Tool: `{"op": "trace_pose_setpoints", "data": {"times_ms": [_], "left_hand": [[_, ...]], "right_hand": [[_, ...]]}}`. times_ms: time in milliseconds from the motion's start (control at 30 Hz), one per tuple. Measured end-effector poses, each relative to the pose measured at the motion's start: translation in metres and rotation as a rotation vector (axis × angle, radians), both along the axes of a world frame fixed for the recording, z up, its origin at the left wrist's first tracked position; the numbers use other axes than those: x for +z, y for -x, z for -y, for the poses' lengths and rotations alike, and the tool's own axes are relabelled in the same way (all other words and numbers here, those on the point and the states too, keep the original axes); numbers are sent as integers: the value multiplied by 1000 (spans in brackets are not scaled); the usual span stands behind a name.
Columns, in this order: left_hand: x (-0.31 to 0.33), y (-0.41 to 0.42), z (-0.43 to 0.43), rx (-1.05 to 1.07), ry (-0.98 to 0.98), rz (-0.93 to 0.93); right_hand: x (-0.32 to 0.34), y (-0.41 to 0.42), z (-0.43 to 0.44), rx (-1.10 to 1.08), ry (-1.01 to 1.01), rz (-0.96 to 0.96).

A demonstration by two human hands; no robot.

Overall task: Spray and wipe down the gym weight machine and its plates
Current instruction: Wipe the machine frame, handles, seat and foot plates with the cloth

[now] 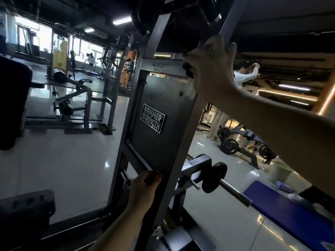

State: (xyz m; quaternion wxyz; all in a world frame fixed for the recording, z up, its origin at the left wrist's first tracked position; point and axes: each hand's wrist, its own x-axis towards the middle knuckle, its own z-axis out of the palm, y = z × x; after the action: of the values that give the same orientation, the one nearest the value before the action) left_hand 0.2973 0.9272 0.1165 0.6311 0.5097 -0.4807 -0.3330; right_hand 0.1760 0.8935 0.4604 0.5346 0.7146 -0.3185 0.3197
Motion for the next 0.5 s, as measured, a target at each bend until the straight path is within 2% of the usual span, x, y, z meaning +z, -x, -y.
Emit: {"op": "trace_pose_setpoints", "data": {"times_ms": [33, 100, 167, 333, 433, 500], "left_hand": [[-2, -1, 1, -10, -5, -25], [-4, -3, 2, -44, -10, -89], [-8, -5, 4, -48, -21, -99], [-14, -5, 0, -71, -92, -140], [-19, -3, 0, -54, -109, -161], [-20, -3, 0, -57, -154, -241]], "right_hand": [[-5, 1, 0, 42, -18, 36], [-49, 3, -6, 75, -13, -17], [-119, 6, -9, 139, -92, -67], [-243, 25, -23, 203, -358, -206], [-250, 28, -32, 231, -351, -170], [-225, 23, -30, 263, -270, 22]]}}
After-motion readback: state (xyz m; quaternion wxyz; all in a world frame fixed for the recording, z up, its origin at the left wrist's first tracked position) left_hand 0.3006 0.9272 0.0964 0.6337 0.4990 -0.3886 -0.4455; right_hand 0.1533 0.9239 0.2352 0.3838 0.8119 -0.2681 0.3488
